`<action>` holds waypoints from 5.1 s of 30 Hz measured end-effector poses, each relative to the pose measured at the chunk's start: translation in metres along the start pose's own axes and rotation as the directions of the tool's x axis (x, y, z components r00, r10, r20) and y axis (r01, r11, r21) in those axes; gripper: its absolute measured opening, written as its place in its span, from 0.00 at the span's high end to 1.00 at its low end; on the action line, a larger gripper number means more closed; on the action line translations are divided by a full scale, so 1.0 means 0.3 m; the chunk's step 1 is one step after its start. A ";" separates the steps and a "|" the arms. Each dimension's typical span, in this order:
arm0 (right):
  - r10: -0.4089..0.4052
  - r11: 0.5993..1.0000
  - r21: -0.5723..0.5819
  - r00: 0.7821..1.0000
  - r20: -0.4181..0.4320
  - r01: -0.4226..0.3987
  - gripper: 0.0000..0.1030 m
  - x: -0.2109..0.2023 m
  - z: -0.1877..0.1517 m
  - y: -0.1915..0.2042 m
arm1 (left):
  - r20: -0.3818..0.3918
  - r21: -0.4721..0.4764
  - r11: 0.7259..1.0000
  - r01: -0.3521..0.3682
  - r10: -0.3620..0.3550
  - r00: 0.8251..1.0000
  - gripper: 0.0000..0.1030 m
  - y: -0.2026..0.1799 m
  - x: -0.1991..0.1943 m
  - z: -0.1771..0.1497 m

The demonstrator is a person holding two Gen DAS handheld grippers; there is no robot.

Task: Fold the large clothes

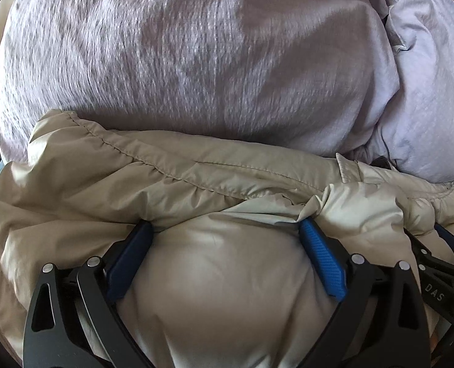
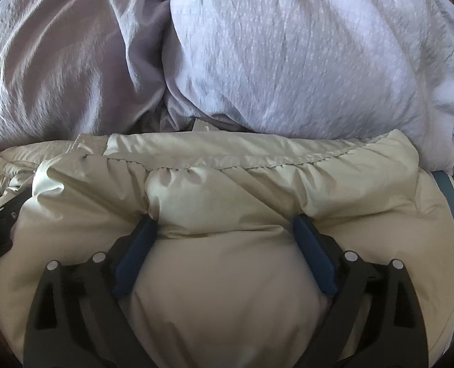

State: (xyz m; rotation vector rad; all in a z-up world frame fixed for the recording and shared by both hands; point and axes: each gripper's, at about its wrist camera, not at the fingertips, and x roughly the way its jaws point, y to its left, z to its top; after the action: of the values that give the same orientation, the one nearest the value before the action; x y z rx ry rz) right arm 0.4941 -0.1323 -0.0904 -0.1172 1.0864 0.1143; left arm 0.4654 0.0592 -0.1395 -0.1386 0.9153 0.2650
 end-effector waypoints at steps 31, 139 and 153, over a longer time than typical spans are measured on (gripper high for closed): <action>0.112 0.909 0.417 0.973 -0.199 -0.019 0.11 -0.276 -0.251 -0.663 | -0.150 -0.198 0.977 -0.074 0.045 0.988 0.06 0.670 -0.347 -0.100; 0.036 0.990 -0.134 0.995 -0.096 -0.049 0.28 -0.487 -0.616 -0.062 | -0.040 -0.586 0.782 0.213 -0.291 0.956 0.65 0.960 -0.597 -0.508; 0.062 0.992 -0.103 0.995 -0.081 -0.071 0.28 -0.489 -0.621 -0.086 | 0.202 -0.474 0.691 0.546 -0.518 0.831 0.73 0.682 -0.940 -0.306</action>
State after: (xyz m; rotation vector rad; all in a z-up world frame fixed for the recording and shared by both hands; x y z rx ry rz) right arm 0.2673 -0.1910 -0.0453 -0.1817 1.1622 0.2290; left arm 0.1735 0.1869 0.0286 -0.8883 0.6922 -0.0432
